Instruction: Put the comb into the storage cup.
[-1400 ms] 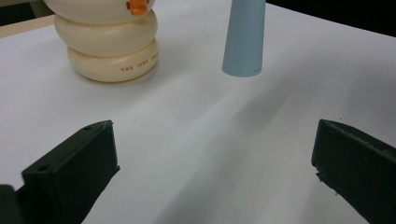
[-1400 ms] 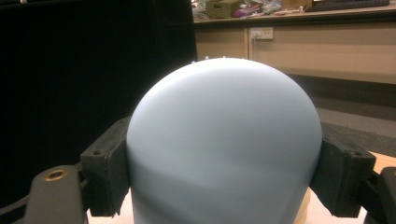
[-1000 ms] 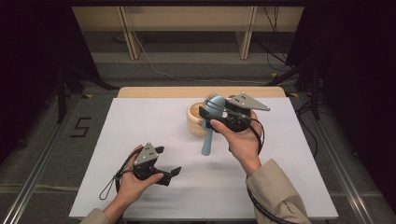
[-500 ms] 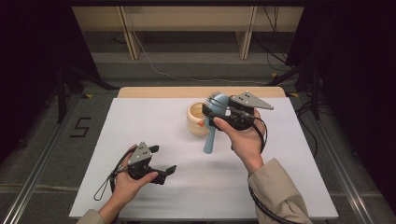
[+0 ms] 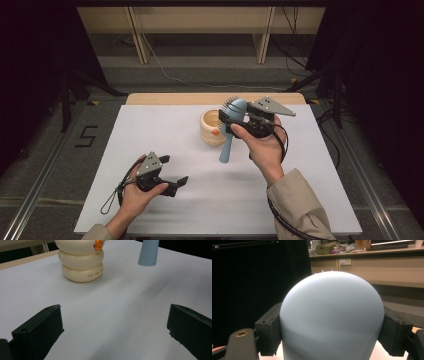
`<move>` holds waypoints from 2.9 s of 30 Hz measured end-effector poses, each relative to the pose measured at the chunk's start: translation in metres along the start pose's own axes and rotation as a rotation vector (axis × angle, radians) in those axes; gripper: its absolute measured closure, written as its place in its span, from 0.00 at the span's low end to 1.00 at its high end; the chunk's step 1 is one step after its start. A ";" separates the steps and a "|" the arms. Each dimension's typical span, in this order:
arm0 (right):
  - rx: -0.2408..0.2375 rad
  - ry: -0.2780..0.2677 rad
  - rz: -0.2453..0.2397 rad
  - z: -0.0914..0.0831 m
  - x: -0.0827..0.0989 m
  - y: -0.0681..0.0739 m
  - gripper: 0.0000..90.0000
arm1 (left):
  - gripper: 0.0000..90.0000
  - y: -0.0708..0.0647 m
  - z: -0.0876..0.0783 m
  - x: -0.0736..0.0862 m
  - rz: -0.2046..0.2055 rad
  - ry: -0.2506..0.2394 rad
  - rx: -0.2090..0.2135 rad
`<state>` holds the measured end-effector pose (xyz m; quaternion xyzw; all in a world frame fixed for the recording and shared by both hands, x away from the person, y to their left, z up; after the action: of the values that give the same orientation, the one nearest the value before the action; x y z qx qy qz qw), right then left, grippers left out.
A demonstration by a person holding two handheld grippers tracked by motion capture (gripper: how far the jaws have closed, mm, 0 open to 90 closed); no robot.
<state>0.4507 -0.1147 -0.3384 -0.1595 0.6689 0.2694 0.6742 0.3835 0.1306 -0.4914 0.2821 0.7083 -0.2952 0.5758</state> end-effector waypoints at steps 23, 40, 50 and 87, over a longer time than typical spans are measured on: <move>0.018 -0.016 0.000 -0.001 -0.007 -0.006 0.22 | 0.00 0.001 0.001 0.000 0.006 -0.004 -0.001; 0.022 -0.027 -0.010 0.001 -0.011 -0.004 0.22 | 0.00 0.003 0.002 -0.001 0.008 -0.007 -0.005; 0.020 -0.028 -0.014 0.006 -0.010 -0.001 0.22 | 0.00 0.004 0.001 -0.002 0.011 -0.010 -0.008; 0.032 -0.027 -0.027 0.026 -0.010 -0.002 0.22 | 0.00 0.007 -0.003 -0.005 0.015 -0.028 -0.024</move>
<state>0.4734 -0.1030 -0.3279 -0.1538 0.6617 0.2517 0.6893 0.3876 0.1370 -0.4871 0.2765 0.7013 -0.2864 0.5913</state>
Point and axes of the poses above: each handheld gripper's, and its own axes: z roughly forward along the jaws, x roughly out of its underside, y roughly to its left, the point moved 5 cm from there along z, roughly forward along the jaws, and after that the axes turned 15 degrees about -y, right-handed, at the moved point
